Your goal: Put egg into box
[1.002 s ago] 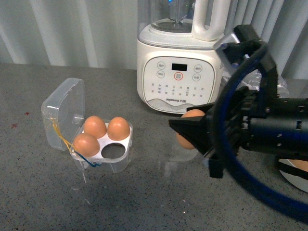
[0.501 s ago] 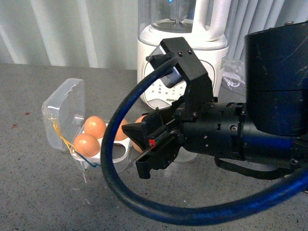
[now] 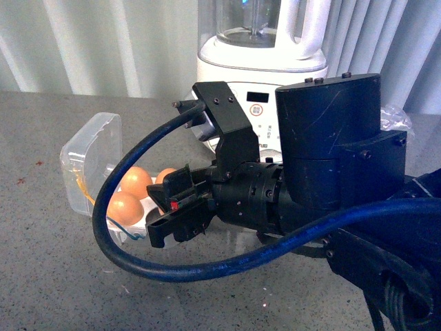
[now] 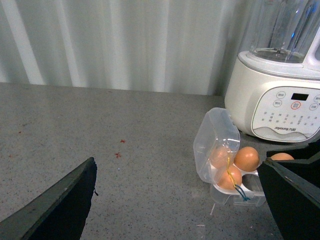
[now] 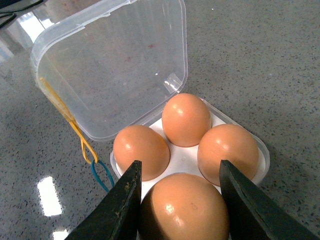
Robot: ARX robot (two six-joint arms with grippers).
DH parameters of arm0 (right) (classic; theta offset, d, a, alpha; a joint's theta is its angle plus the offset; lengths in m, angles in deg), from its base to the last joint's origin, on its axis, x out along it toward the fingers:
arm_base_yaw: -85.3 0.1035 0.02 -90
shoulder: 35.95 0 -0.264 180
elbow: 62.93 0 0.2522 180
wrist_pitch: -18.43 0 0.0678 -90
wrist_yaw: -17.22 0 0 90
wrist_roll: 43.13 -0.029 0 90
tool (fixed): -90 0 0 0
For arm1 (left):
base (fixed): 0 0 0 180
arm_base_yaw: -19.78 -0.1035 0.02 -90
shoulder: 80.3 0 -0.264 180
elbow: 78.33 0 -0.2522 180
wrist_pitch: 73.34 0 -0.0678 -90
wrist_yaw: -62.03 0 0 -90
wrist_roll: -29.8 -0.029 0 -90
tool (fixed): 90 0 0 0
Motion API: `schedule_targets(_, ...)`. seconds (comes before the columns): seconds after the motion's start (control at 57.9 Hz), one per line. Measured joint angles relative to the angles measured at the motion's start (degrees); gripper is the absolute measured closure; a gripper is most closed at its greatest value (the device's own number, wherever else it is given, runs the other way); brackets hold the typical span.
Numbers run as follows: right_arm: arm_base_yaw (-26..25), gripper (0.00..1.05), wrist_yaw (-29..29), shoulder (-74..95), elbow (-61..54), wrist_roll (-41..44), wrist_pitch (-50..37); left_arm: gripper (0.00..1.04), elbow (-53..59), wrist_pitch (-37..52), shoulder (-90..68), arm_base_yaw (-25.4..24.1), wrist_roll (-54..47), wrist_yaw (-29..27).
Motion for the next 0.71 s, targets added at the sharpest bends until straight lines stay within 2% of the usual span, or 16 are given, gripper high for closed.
schedule_targets(0.156,0.7,0.63,2.2,1.5,1.7,-0.2,-0.2,0.07,0.0,0.0,0.0,0.0,0.0,0.0)
schedule_targets(0.311,0.9,0.33,3.3,3.1,2.8,-0.3,-0.3,0.07,0.0,0.0,0.0,0.0,0.0,0.0)
schedule_targets(0.501,0.3,0.05,3.1,2.1,1.2,-1.6,-2.8,0.07,0.0,0.0,0.0,0.0,0.0,0.0)
schedule_targets(0.709,-3.4,0.07,3.0,-3.5,-3.1,-4.6,-6.2,0.07,0.0,0.0,0.0,0.0,0.0,0.0)
